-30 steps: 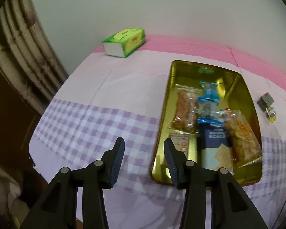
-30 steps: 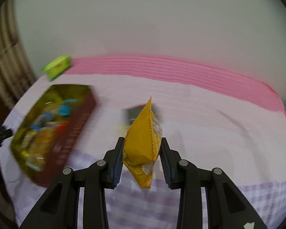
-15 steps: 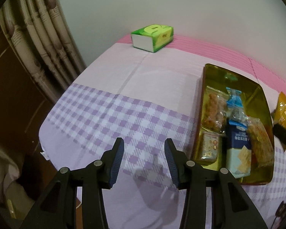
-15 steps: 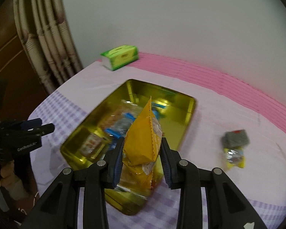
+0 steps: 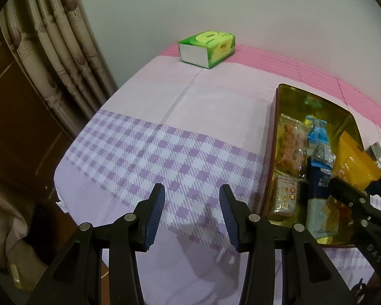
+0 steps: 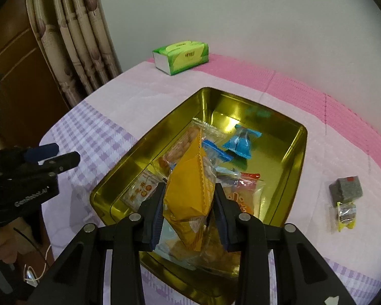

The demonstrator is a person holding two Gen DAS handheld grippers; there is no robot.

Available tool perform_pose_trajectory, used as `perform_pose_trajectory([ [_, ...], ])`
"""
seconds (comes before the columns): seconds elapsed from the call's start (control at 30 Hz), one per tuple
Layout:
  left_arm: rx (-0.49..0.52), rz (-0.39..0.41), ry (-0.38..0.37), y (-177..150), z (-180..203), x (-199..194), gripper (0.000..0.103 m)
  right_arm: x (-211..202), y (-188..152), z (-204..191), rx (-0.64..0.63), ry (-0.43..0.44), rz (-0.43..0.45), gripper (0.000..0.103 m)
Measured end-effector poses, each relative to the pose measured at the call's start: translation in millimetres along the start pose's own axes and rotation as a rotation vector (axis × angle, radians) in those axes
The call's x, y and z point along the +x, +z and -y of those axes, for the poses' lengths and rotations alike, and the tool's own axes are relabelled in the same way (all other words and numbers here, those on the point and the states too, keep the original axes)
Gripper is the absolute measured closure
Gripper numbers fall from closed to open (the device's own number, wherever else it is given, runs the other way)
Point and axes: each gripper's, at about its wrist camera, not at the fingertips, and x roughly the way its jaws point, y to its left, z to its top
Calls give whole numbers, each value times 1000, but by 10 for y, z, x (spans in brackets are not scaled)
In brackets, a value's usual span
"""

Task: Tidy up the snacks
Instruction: 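Carry the yellow snack bag over the gold tin and open the right tool, then grasp the yellow-wrapped candy beside the grey block with the right tool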

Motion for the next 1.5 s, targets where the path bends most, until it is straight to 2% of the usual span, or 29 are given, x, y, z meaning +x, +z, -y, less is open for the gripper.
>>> perform_pose_trajectory([
  [0.77,-1,-6,-4,2,24,-5,54,138,2,-42,-4,-6,-26,66],
  [0.97,-1,-8,-5,0,35,-4,54,69,41,-29,-1,-4,-5,59],
  [1.5,4,-6,-4,-13,65,10,53,-264,113,259,79,-24,71,59],
])
